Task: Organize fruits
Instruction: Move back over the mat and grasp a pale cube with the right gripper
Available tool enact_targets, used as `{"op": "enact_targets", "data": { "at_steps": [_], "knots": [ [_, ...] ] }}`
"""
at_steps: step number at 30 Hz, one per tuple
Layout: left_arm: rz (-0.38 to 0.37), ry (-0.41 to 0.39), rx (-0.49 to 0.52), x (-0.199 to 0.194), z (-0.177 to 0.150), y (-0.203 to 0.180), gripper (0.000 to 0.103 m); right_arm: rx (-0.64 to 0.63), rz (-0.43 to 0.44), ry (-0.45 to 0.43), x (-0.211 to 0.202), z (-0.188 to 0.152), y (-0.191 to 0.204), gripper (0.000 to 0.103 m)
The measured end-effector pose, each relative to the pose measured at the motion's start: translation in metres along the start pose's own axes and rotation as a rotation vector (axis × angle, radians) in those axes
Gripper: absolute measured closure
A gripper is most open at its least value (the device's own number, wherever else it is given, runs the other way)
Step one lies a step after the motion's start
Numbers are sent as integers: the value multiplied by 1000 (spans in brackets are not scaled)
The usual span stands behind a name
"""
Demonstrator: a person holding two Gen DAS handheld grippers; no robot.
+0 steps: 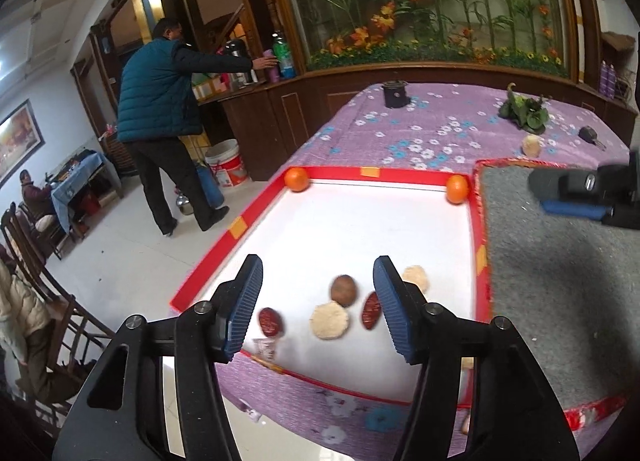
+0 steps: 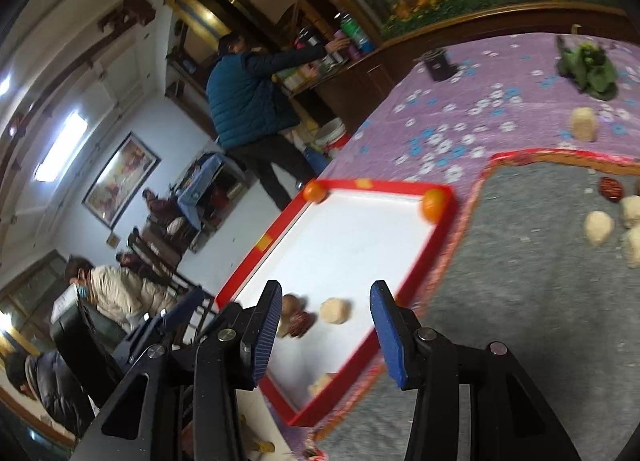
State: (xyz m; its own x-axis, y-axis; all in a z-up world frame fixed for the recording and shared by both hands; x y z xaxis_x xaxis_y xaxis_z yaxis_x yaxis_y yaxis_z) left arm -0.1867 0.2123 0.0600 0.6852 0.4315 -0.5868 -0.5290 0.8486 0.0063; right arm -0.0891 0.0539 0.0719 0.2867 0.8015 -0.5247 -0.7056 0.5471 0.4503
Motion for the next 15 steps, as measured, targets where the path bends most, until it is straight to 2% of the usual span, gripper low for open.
{"op": "enact_targets", "data": {
  "at_steps": [9,12,15],
  "knots": [
    [-53,15,52,-6,-2,-38,45,116,-126,-122,-76,-2,-73,58],
    [-86,32,77,-8,-8,-54,37,174,-174,-154,-104,-12,-104,57],
    [-115,43,102,-9,-12,-68,36,231,-223,-149,-121,-18,-130,57]
  ]
}}
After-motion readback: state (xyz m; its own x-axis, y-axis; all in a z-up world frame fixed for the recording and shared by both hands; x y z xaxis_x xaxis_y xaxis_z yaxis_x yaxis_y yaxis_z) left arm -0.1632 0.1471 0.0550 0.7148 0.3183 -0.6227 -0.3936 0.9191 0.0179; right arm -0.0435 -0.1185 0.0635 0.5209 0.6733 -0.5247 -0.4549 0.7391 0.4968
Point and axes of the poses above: each gripper's, at about its wrist camera, not at the fingertips, and x roughly the way its jaws point, y to its left, z to its top, the point moved 4 cm from there along x, roughly the way its jaws point, and after that the axes turned 15 degrees about -x, right-handed, at the moved point
